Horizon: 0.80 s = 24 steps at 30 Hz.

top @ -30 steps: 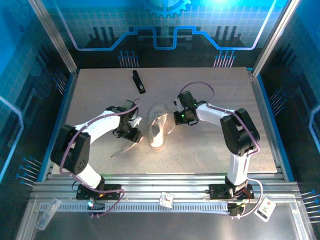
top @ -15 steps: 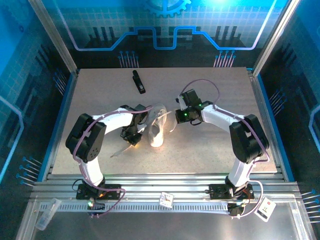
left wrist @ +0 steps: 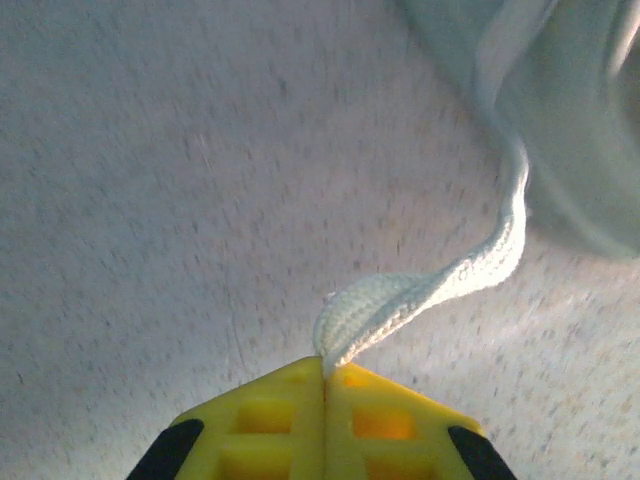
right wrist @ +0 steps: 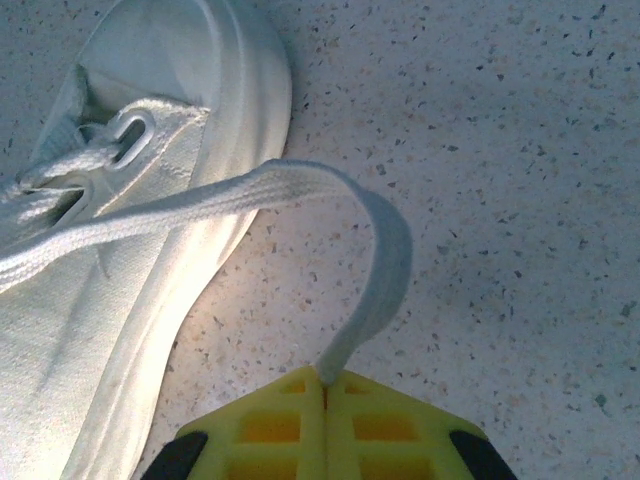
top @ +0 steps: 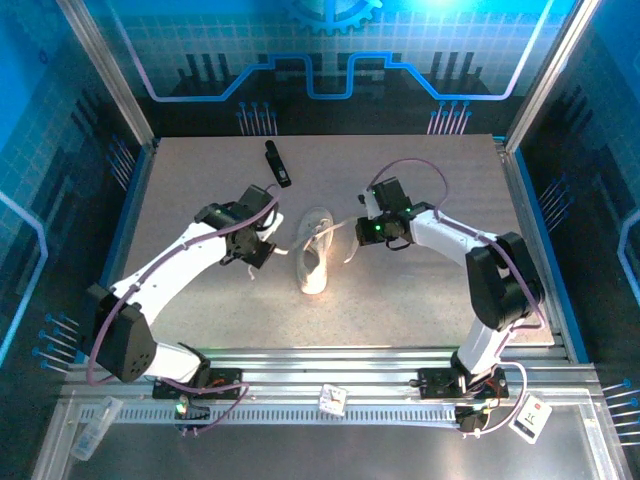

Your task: Tie the shoes

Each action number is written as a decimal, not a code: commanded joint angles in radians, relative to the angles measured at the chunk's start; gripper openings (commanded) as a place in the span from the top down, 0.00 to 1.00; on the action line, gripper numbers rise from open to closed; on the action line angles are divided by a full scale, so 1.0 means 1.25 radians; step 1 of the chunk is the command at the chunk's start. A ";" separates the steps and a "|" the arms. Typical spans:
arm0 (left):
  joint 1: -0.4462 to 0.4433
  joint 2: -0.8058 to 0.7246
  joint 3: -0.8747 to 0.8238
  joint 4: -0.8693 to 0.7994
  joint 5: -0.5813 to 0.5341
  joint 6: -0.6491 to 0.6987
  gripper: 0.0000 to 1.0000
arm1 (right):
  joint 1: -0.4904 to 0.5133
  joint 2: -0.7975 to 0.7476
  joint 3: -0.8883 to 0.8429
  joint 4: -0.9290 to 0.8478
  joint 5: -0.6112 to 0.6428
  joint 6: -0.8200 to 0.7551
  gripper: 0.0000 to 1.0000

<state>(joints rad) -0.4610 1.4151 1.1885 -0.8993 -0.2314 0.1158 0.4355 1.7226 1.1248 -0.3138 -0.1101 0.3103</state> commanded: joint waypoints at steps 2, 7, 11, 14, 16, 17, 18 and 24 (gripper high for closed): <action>-0.002 0.028 0.096 0.096 0.051 0.011 1.00 | -0.005 -0.047 -0.025 -0.004 -0.016 0.003 1.00; -0.004 0.126 0.236 0.133 0.101 -0.002 1.00 | -0.004 -0.085 -0.058 -0.024 -0.018 -0.001 1.00; -0.005 0.206 0.336 0.138 0.138 -0.016 1.00 | -0.004 -0.120 -0.095 -0.030 -0.004 0.003 1.00; -0.005 0.254 0.378 0.150 0.171 -0.041 1.00 | -0.004 -0.137 -0.105 -0.045 0.004 0.002 1.00; -0.005 0.285 0.395 0.167 0.201 -0.061 1.00 | -0.004 -0.141 -0.107 -0.053 0.004 0.000 1.00; -0.005 0.302 0.402 0.179 0.217 -0.068 1.00 | -0.004 -0.142 -0.108 -0.055 0.004 0.000 1.00; -0.007 0.317 0.408 0.190 0.233 -0.069 1.00 | -0.003 -0.142 -0.109 -0.054 0.003 0.002 1.00; -0.031 0.441 0.492 0.206 0.258 0.024 1.00 | 0.009 -0.142 -0.109 -0.062 0.008 0.003 1.00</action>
<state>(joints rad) -0.4812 1.9068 1.7321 -0.6594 0.0372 0.0891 0.4374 1.5696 0.9947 -0.3603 -0.1093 0.3099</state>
